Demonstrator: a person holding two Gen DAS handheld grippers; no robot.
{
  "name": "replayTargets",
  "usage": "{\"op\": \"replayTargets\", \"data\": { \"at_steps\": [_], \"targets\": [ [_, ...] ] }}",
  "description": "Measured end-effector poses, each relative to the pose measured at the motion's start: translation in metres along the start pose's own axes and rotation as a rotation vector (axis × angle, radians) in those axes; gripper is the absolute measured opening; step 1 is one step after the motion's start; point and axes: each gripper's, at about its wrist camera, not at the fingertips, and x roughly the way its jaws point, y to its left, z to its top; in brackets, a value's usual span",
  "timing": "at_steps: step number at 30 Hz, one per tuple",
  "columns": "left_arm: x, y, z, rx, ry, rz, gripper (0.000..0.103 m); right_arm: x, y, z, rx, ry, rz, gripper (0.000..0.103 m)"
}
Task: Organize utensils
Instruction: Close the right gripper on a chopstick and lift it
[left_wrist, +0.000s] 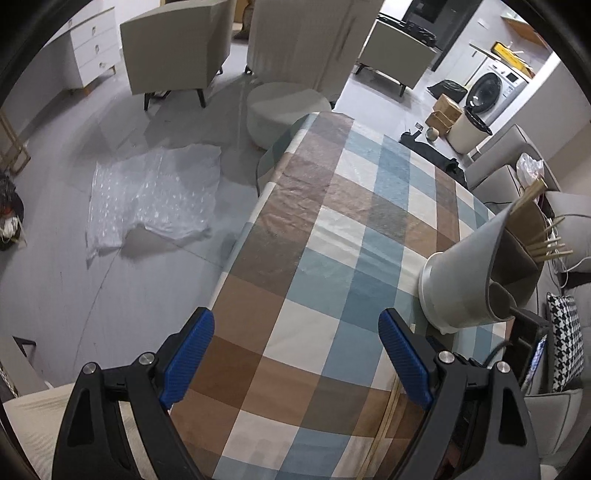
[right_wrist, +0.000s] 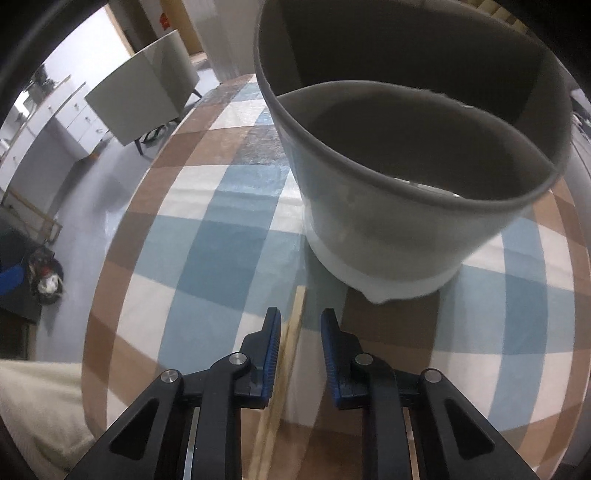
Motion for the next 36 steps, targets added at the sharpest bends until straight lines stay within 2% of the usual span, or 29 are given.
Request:
{"op": "replayTargets", "data": {
  "at_steps": [5, 10, 12, 14, 15, 20, 25, 29, 32, 36],
  "targets": [
    [0.001, 0.003, 0.003, -0.006, 0.008, -0.016, 0.087, 0.004, 0.007, 0.006, 0.004, -0.003, -0.008, 0.023],
    [0.000, 0.008, 0.006, -0.017, 0.002, -0.015, 0.087, 0.010, 0.017, 0.012, -0.019, -0.005, -0.056, 0.023],
    [0.001, 0.011, 0.007, -0.028, 0.010, -0.016, 0.087, 0.012, 0.021, 0.013, -0.035, -0.006, -0.081, 0.019],
    [0.002, 0.011, 0.007, -0.031, 0.013, -0.014, 0.087, 0.012, 0.021, 0.012, -0.036, -0.010, -0.098, 0.002],
    [0.003, 0.012, 0.008, -0.030, 0.014, -0.010, 0.087, 0.011, 0.021, 0.012, -0.039, -0.012, -0.109, 0.002],
    [0.004, 0.011, 0.008, -0.026, 0.014, -0.007, 0.087, 0.001, 0.016, 0.008, -0.040, -0.042, -0.086, 0.000],
    [0.006, 0.008, 0.006, -0.015, 0.020, 0.005, 0.087, -0.030, 0.012, 0.000, -0.052, -0.110, -0.045, 0.000],
    [0.011, 0.003, 0.002, 0.006, 0.036, 0.018, 0.087, -0.058, -0.004, -0.008, -0.006, -0.151, 0.015, 0.000],
    [0.012, 0.002, -0.001, -0.003, 0.054, 0.014, 0.087, -0.064, -0.008, -0.012, 0.014, -0.142, 0.049, 0.000],
    [0.008, 0.000, -0.003, 0.007, 0.036, 0.026, 0.087, -0.043, -0.007, -0.008, 0.046, -0.086, 0.067, 0.004]
  ]
}}
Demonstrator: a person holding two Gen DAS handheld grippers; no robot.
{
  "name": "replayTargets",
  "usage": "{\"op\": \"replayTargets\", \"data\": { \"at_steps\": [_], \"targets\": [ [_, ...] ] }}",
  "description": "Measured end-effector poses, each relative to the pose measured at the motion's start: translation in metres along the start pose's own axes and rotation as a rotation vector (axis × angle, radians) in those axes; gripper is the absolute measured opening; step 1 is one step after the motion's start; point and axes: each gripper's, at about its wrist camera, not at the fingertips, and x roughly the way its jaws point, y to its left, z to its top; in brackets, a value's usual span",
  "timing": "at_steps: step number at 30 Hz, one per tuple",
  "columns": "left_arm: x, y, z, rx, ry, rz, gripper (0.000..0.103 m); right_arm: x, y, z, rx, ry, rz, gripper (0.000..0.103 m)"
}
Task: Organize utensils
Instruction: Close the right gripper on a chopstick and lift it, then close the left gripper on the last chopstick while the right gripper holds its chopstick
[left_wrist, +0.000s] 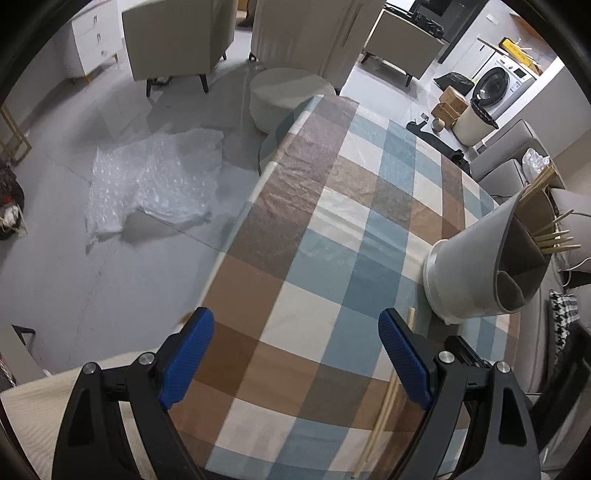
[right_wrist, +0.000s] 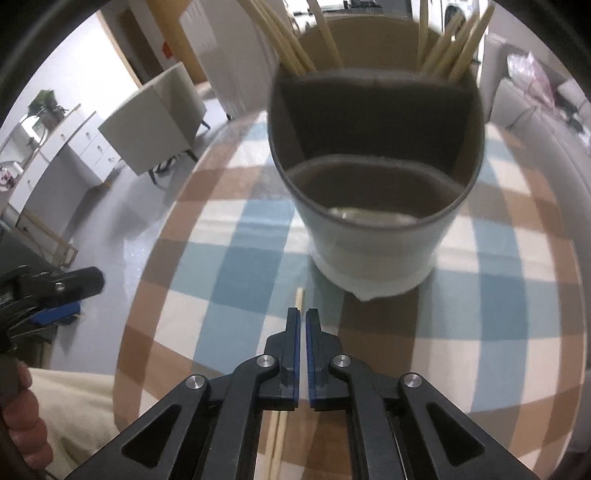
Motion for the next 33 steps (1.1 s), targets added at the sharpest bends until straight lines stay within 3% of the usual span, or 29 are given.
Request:
{"op": "replayTargets", "data": {
  "at_steps": [6, 10, 14, 16, 17, 18, 22, 27, 33],
  "targets": [
    [0.002, 0.008, 0.003, -0.021, 0.006, 0.002, 0.087, 0.033, 0.012, 0.007, -0.026, 0.058, -0.060, 0.023],
    [0.003, 0.010, 0.005, -0.026, 0.010, -0.010, 0.087, 0.054, 0.011, 0.010, -0.021, 0.104, -0.130, 0.023],
    [0.002, 0.012, 0.007, -0.028, 0.013, -0.025, 0.087, 0.059, 0.022, 0.015, -0.065, 0.080, -0.171, 0.025],
    [0.002, 0.014, 0.008, -0.034, 0.014, -0.030, 0.087, 0.062, 0.030, 0.016, -0.103, 0.082, -0.201, 0.020],
    [0.002, 0.016, 0.008, -0.038, 0.013, -0.028, 0.087, 0.064, 0.034, 0.017, -0.118, 0.080, -0.210, 0.011],
    [0.002, 0.017, 0.008, -0.043, 0.011, -0.026, 0.087, 0.065, 0.038, 0.017, -0.133, 0.082, -0.203, 0.005],
    [0.007, 0.017, 0.007, -0.026, -0.009, 0.017, 0.087, 0.064, 0.045, 0.015, -0.137, 0.071, -0.184, 0.005],
    [0.027, 0.020, 0.001, -0.046, 0.068, 0.027, 0.087, 0.025, 0.031, 0.006, -0.090, -0.018, -0.120, 0.005],
    [0.030, -0.013, -0.014, 0.085, 0.071, 0.022, 0.087, -0.035, -0.010, -0.013, 0.046, -0.121, -0.024, 0.005]
  ]
}}
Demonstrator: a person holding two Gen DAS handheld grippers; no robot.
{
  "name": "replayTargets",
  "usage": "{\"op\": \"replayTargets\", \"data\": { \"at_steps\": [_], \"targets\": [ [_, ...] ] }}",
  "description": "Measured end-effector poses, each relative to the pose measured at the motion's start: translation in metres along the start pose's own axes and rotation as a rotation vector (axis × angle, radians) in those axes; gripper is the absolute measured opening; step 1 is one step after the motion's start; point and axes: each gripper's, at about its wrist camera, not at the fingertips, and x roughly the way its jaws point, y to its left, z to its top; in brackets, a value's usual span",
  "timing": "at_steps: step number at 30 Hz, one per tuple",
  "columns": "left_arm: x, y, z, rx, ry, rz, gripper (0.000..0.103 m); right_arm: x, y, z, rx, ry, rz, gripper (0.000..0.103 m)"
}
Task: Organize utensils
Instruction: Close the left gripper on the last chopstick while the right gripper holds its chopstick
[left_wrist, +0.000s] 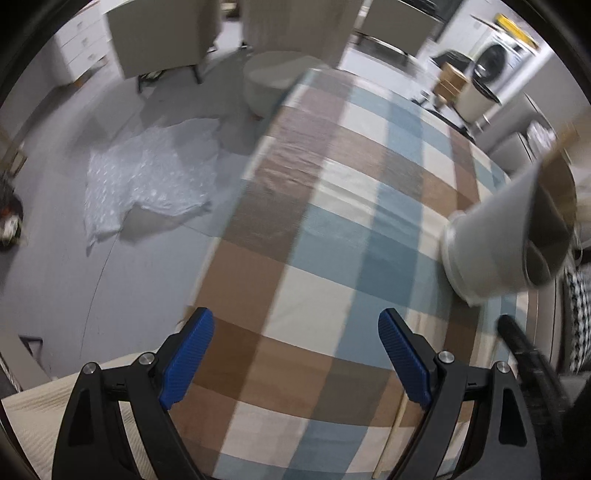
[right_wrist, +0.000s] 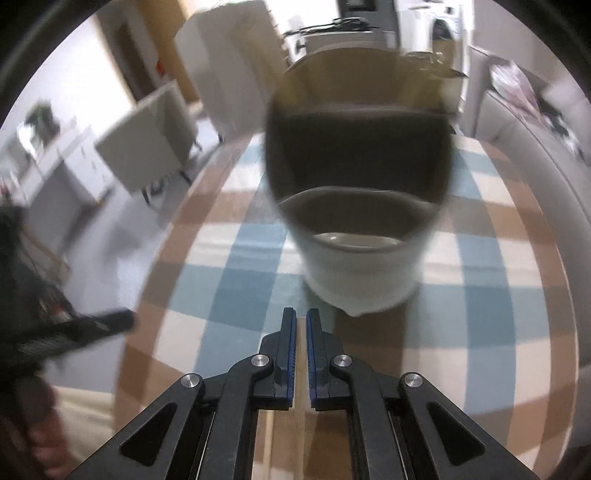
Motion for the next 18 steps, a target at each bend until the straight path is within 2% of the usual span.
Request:
{"op": "replayTargets", "data": {
  "at_steps": [4, 6, 8, 14, 17, 18],
  "targets": [
    [0.010, -0.027, -0.010, 0.087, 0.043, -0.016, 0.087, -0.030, -0.040, -0.004, 0.150, -0.040, 0.045, 0.005],
    [0.018, -0.045, -0.016, 0.144, 0.066, -0.013, 0.083, -0.039, -0.063, -0.005, 0.253, -0.063, 0.090, 0.005],
    [0.023, -0.055, -0.018, 0.174, 0.078, -0.012, 0.077, -0.046, -0.076, -0.004, 0.331, -0.091, 0.098, 0.005],
    [0.046, -0.078, -0.024, 0.216, 0.140, -0.001, 0.058, -0.058, -0.111, -0.015, 0.413, -0.148, 0.072, 0.005],
    [0.054, -0.084, -0.025, 0.235, 0.142, 0.042, 0.058, -0.061, -0.121, -0.017, 0.424, -0.171, 0.055, 0.005],
    [0.056, -0.085, -0.025, 0.230, 0.145, 0.032, 0.058, -0.062, -0.124, -0.017, 0.427, -0.182, 0.049, 0.005]
  ]
}}
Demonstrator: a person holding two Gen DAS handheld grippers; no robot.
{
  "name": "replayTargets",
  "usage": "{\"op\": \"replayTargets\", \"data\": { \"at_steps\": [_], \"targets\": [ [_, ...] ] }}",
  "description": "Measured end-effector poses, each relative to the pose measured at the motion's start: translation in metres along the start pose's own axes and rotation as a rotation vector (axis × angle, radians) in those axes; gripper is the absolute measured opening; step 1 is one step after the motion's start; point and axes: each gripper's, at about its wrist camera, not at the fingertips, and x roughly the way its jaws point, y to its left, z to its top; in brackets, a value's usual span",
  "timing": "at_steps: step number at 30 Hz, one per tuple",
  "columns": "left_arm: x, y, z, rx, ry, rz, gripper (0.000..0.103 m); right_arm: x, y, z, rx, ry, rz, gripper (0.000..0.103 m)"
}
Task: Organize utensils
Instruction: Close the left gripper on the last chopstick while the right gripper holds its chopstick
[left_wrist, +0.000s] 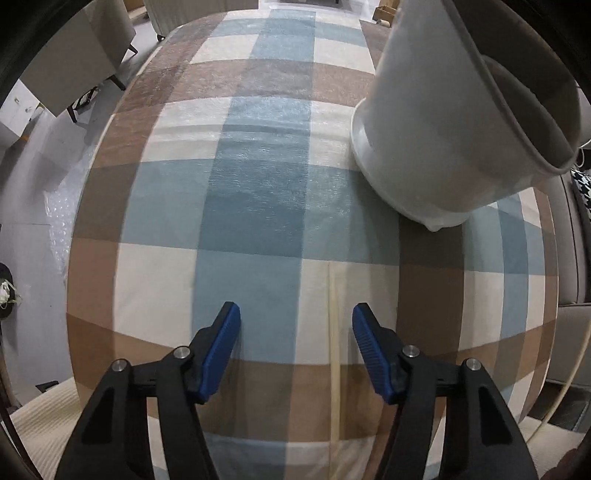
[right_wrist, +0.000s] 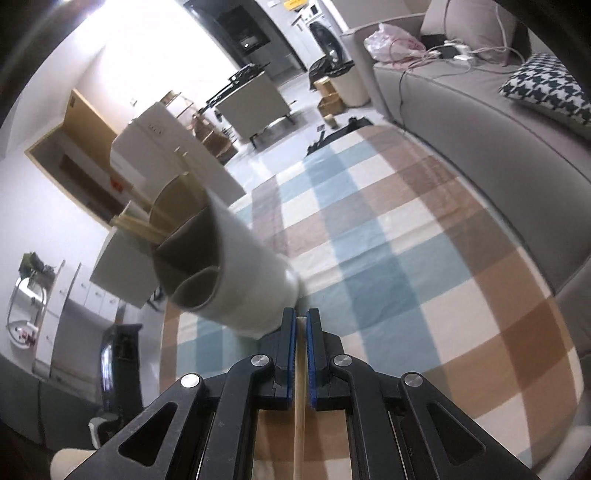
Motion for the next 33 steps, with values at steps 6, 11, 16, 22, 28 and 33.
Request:
{"op": "replayTargets", "data": {
  "at_steps": [6, 11, 16, 22, 28, 33],
  "targets": [
    [-0.001, -0.009, 0.001, 0.056, -0.024, 0.073, 0.048, 0.004, -0.010, 0.007, 0.010, -0.030, -0.007, 0.005],
    [-0.003, -0.016, -0.001, 0.083, -0.023, 0.052, 0.001, 0.007, -0.005, 0.009, -0.019, -0.038, -0.010, 0.005],
    [-0.007, -0.011, -0.005, 0.059, -0.042, 0.023, 0.001, 0.006, 0.000, 0.008, -0.046, -0.044, -0.016, 0.005],
    [-0.049, -0.001, -0.009, 0.042, -0.182, -0.068, 0.000, -0.001, 0.010, 0.006, -0.100, -0.077, -0.002, 0.005],
    [-0.087, -0.005, -0.023, 0.089, -0.268, -0.124, 0.000, -0.014, 0.039, 0.001, -0.263, -0.138, -0.008, 0.005],
    [-0.107, 0.001, -0.033, 0.081, -0.270, -0.151, 0.000, -0.028, 0.049, -0.003, -0.303, -0.166, -0.008, 0.005]
  ]
}}
